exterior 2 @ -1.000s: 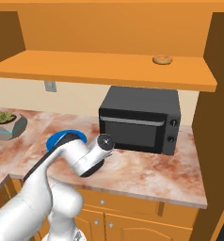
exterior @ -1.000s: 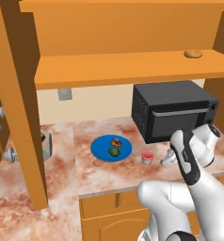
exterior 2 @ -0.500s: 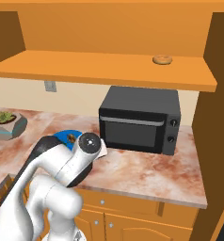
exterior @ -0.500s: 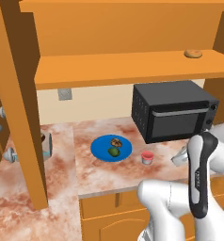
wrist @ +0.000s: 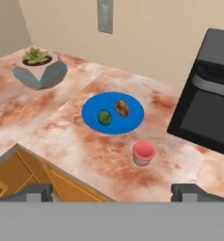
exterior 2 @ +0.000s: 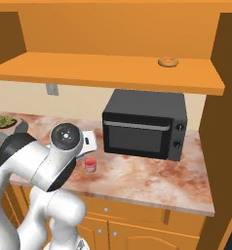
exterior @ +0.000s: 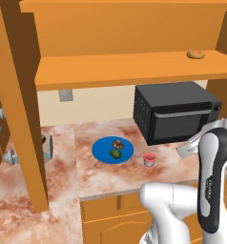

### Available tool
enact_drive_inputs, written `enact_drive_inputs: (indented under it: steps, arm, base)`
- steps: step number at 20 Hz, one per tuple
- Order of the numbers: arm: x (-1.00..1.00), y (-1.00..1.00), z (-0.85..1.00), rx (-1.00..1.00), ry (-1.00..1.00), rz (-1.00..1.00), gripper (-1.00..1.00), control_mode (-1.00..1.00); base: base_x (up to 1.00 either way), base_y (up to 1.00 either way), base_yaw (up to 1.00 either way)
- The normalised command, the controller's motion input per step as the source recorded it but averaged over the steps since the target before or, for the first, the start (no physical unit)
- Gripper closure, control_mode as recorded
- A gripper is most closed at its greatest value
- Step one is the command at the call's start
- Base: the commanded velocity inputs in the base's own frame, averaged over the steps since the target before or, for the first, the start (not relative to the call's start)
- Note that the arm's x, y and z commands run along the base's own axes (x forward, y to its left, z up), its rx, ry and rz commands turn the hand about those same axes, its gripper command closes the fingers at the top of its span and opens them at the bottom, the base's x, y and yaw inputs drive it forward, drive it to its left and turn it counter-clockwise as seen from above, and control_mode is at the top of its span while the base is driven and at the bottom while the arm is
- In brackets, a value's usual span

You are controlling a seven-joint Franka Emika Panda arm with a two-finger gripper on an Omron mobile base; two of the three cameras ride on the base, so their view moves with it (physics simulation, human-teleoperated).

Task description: Pick the avocado and bread from the counter and place them on the plate. Then pick the jam from the cabinet and place it next to the plate. Lastly close the cabinet door.

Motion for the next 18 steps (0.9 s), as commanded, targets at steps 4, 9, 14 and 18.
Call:
enact_drive_inputs:
  steps: [4,9,14,18]
  arm:
    - [-0.63,0.23,0.0,0.0,-0.31,-0.09,-1.0,-1.0]
    - [-0.76,0.03,0.0,0.0,-0.38,-0.04,-1.0,-1.0]
    - [-0.55,0.16,-0.01,0.0,-0.31,-0.04,-1.0,-1.0]
    - [-0.48,0.21,-0.16,0.0,-0.23,-0.03,-1.0,-1.0]
  base:
    - [0.0,0.0,0.0]
    - [0.0,0.0,0.0]
    - [0.0,0.0,0.0]
    - [0.0,0.0,0.0]
